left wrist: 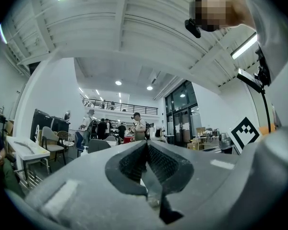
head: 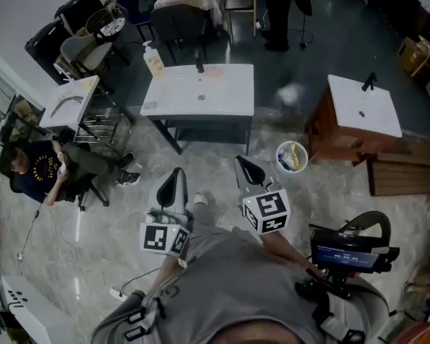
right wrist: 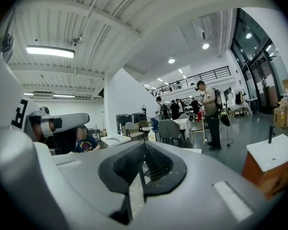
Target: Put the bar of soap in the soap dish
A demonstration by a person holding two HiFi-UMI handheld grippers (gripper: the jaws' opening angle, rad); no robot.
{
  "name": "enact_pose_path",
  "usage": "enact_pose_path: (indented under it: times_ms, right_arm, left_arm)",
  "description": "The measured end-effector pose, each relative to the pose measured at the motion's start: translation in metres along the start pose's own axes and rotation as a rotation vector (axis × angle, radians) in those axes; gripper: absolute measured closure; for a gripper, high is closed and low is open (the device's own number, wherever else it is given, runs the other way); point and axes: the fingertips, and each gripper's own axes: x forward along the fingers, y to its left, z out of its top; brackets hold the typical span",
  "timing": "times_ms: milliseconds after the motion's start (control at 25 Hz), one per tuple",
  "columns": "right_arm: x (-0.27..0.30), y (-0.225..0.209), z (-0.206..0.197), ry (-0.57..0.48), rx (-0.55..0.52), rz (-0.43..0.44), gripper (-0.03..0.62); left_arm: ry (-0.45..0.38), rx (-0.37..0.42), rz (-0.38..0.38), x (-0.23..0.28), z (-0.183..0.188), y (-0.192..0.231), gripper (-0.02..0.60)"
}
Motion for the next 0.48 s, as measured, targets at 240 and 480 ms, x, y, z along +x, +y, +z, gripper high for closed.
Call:
enact_pose_path:
  times_ms: [240,480]
  right_arm:
    - [0.026,-0.012,-0.005,0.006,-0.018,-0.04,0.591]
    - [0.083,-0.022,-0.015,0.048,-0.039,-0.08,0.591]
  left_arm:
    - [-0.004,-0.05,-0.028,0.027,-0.023,0.02,0.583]
    - [-0.003,-0.089,-0.055,0.066,-0.049,0.064,0.583]
